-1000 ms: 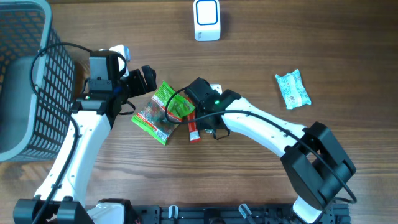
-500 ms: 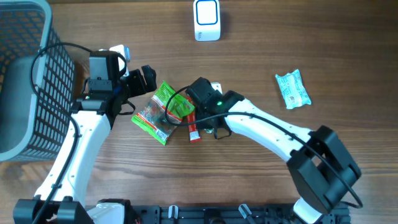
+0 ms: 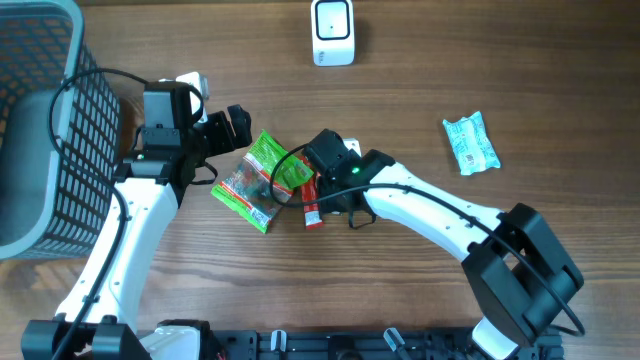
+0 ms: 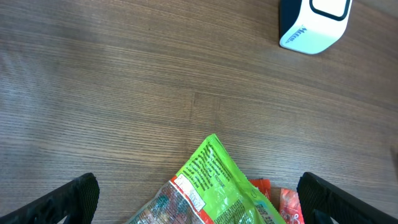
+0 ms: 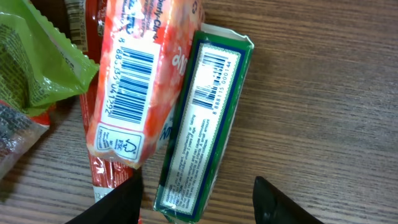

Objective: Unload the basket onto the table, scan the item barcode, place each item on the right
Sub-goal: 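Reach the right gripper to the green box and grasp it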

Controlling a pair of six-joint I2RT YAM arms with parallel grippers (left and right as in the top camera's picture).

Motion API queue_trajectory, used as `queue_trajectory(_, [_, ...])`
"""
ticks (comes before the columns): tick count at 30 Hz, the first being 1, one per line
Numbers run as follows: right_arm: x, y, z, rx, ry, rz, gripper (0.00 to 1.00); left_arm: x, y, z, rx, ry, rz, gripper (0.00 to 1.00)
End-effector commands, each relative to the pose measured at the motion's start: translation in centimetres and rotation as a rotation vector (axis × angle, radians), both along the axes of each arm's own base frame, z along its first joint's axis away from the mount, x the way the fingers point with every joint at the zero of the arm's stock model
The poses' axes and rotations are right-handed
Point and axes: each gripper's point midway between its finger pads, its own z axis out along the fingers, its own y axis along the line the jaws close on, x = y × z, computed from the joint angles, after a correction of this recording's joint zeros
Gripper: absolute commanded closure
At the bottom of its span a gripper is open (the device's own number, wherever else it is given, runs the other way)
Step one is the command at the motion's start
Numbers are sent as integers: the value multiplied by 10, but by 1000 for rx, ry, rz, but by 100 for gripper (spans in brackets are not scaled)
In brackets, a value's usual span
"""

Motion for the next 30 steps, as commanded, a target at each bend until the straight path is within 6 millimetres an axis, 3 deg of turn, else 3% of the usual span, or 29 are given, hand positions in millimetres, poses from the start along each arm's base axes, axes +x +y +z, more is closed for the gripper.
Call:
queue_trajectory(1, [-1, 0, -2, 18, -22, -23, 48, 2, 3, 6, 14, -20, -2, 0])
queue_trajectory(5, [-5, -4, -14, 17, -20, -26, 52, 2, 3, 6, 14, -20, -2, 0])
queue_trajectory(10, [1, -7, -13, 0, -59, -33, 68, 2, 3, 6, 14, -20, -2, 0])
queue_trajectory(15, [12, -20, -11, -54, -104, -34, 70, 2, 3, 6, 14, -20, -2, 0])
queue_trajectory(18, [21, -38, -12, -77, -91, -54, 71, 2, 3, 6, 14, -20, -2, 1])
queue_trajectory(25, [49, -106, -14, -159, -58, -63, 76, 2, 3, 6, 14, -20, -2, 0])
queue_trajectory(30, [58, -133, -15, -194, -52, -11, 74, 2, 3, 6, 14, -20, -2, 0])
